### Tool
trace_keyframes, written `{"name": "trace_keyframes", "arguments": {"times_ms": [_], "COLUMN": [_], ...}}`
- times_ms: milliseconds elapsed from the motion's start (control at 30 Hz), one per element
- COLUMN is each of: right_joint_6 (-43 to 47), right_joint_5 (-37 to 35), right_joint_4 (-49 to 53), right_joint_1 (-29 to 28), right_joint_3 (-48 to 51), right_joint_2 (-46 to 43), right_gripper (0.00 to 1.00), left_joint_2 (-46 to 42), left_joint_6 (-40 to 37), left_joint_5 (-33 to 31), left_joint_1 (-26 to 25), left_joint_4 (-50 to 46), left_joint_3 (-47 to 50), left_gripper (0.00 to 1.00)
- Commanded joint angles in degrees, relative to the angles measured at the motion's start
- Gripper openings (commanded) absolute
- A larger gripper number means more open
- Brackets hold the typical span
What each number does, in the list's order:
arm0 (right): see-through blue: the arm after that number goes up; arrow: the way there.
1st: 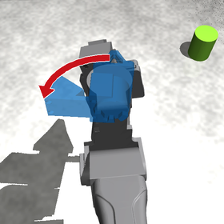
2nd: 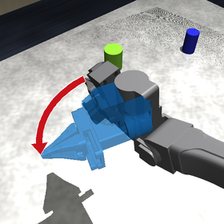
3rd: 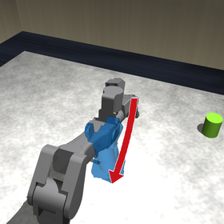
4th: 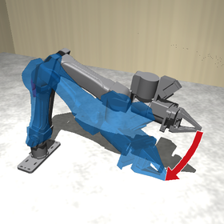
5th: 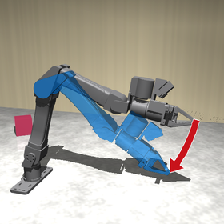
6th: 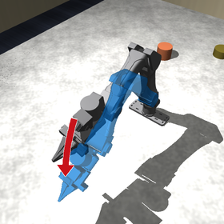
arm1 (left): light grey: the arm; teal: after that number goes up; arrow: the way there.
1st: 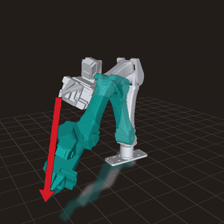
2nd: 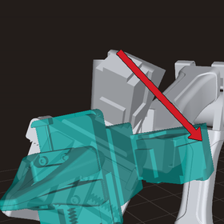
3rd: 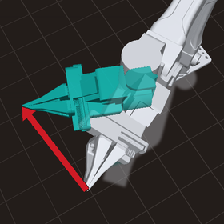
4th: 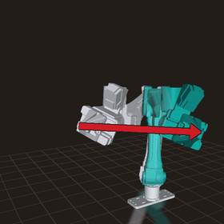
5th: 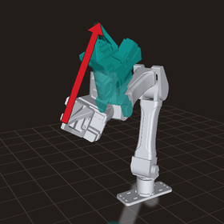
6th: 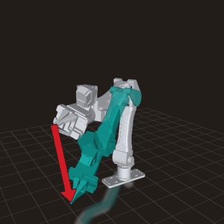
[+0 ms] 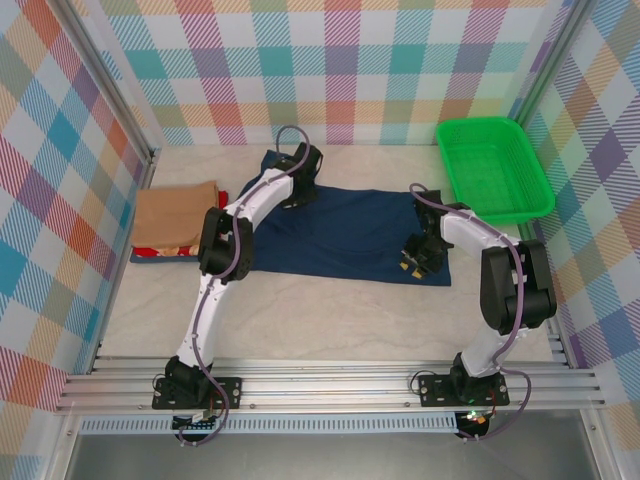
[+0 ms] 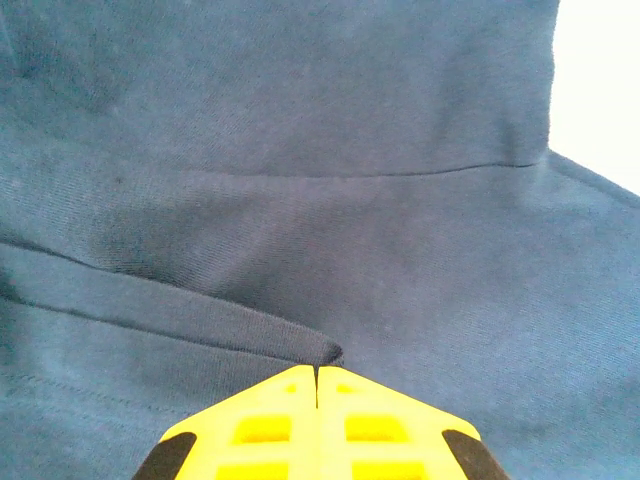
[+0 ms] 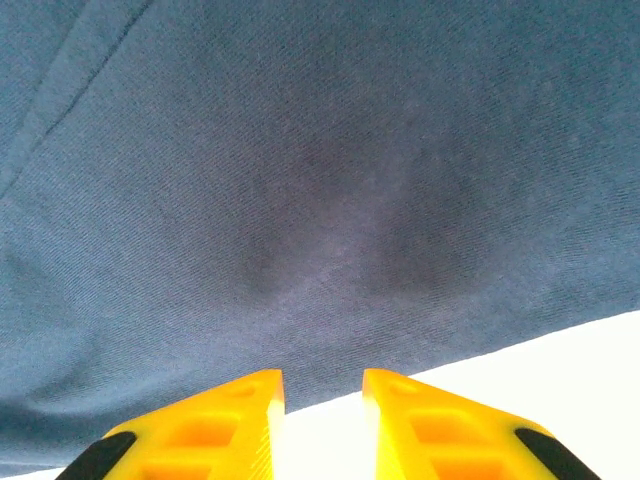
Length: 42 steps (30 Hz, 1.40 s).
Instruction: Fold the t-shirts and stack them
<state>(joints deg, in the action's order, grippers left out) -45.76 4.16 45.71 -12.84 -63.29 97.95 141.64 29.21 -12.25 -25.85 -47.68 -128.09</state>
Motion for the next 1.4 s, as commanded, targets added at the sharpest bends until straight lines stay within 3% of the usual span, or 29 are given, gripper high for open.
{"name": "trace_keyframes", "arguments": {"times_ms": [0,433,800,833,967,1000,1200,1367], "right_joint_6": [0.4,0.8,1.2,1.3,1.5,1.5,1.9,3.0], "right_joint_5": [0.8,1.4,1.2,1.3,1.7,1.8,-0.2,-0.9], "right_joint_4": [-0.2,0.4,1.0,1.0,1.3,1.1,1.9,0.5], "right_joint_1": [-0.5,-0.5,-0.5,-0.5,-0.5,-0.5,-0.1,5.2], "right_joint_3": [-0.5,-0.9,-1.2,-1.3,-1.5,-1.5,-1.2,1.4], "right_joint_2": [0.8,1.1,1.0,1.1,1.5,1.5,0.3,-3.0], "right_gripper": [0.27,0.27,0.27,0.27,0.29,0.29,0.3,0.32], "left_joint_2": [-3.9,-1.3,0.6,0.9,0.3,-0.3,-7.7,-21.3], "left_joint_6": [-2.7,-5.0,-6.3,-5.9,-5.4,-5.2,-2.1,3.9], "left_joint_5": [-0.8,0.2,6.6,6.0,2.6,1.7,-0.7,3.1], "left_joint_1": [-1.4,-2.9,-3.7,-3.6,-3.4,-3.3,0.3,7.5], "left_joint_4": [1.2,2.5,6.2,5.4,2.1,1.5,-4.2,-3.8], "left_joint_3": [-1.1,-2.1,-2.4,-2.3,-1.8,-1.7,-0.6,16.4], "left_gripper": [0.0,0.0,0.0,0.02,0.52,0.58,0.63,0.61]}}
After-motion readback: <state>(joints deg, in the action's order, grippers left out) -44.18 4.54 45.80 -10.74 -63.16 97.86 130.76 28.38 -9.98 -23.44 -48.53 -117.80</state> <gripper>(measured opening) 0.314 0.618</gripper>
